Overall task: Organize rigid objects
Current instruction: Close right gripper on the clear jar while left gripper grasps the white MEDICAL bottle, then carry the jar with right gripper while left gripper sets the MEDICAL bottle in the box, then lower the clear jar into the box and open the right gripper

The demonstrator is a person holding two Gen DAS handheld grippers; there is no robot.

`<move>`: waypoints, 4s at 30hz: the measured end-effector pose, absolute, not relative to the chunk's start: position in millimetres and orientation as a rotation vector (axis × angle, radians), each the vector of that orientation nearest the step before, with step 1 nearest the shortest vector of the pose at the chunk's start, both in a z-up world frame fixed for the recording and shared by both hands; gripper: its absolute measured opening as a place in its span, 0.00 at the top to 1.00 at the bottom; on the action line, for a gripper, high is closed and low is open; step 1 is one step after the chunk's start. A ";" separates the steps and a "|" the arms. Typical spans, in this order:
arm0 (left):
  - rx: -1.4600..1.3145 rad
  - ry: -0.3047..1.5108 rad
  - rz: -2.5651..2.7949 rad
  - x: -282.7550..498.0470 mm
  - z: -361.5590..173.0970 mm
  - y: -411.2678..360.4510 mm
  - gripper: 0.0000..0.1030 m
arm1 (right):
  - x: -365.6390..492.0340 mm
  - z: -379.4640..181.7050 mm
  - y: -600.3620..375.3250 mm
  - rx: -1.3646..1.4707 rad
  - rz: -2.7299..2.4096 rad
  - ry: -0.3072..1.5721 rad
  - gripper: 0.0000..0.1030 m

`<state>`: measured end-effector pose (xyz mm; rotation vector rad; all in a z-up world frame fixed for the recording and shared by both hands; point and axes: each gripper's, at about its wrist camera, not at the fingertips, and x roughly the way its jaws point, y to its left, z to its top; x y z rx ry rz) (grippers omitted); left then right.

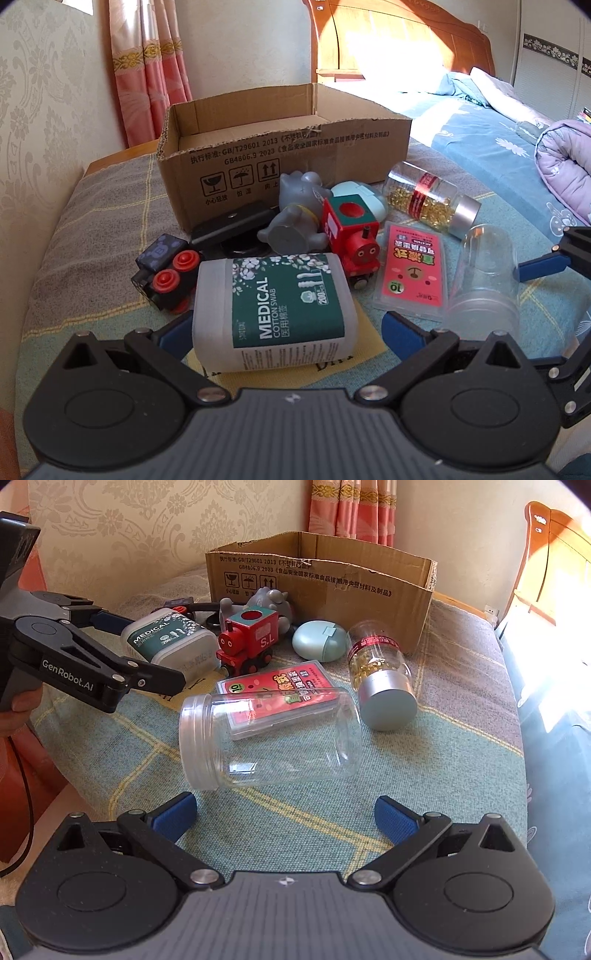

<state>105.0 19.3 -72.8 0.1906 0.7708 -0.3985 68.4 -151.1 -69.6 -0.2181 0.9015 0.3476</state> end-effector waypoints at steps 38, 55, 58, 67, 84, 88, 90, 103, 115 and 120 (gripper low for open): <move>0.194 0.768 -0.296 109.6 -65.7 8.5 0.11 | 87.0 -60.0 -126.0 -0.250 0.341 0.768 0.00; 0.160 0.845 -0.287 116.3 -60.2 15.9 0.20 | 93.3 -51.4 -118.0 -0.288 0.330 0.842 0.05; 0.159 0.852 -0.285 113.3 -53.4 17.5 0.20 | 95.4 -45.5 -121.1 -0.264 0.342 0.850 0.05; 0.160 0.783 -0.303 115.6 -3.5 16.3 0.20 | 106.9 -10.8 -131.9 -0.242 0.366 0.807 0.05; 0.169 0.716 -0.267 259.7 37.7 -17.4 0.20 | 169.6 51.5 -152.0 -0.220 0.324 0.649 0.05; 0.207 0.726 -0.233 292.7 31.0 -23.8 0.20 | 178.7 51.0 -158.3 -0.202 0.309 0.650 0.05; 0.213 0.702 -0.193 307.5 28.0 -25.1 0.19 | 182.3 50.5 -160.1 -0.198 0.301 0.651 0.05; 0.166 0.623 -0.145 276.1 33.0 -0.2 0.03 | 197.6 48.2 -155.7 -0.194 0.291 0.668 0.05; 0.050 0.609 -0.112 182.5 15.2 42.8 0.01 | 249.6 52.3 -140.0 -0.176 0.304 0.723 0.05; 0.073 0.635 -0.073 161.9 -2.4 51.8 0.01 | 298.6 49.7 -135.7 -0.137 0.298 0.763 0.05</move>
